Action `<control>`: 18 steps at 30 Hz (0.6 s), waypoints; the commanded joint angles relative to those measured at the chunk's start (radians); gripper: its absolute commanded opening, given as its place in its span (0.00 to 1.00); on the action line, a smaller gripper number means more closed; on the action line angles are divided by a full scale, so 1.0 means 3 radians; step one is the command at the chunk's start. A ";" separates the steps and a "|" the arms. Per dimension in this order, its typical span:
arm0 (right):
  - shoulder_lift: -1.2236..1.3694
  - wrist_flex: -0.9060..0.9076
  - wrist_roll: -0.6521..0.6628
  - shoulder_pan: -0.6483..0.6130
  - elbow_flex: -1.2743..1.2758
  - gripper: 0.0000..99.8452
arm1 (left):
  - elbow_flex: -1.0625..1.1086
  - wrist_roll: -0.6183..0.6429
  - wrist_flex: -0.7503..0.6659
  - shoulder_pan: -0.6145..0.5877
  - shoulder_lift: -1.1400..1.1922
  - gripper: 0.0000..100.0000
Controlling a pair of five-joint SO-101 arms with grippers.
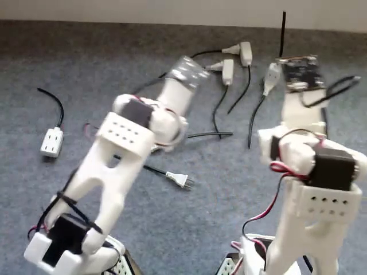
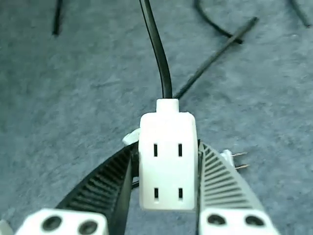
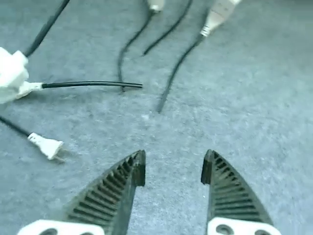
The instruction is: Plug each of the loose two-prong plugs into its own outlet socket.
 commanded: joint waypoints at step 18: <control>-0.0059 0.0100 0.0542 0.1711 -0.0156 0.19 | -0.0928 0.0486 -0.0527 0.1158 0.1885 0.01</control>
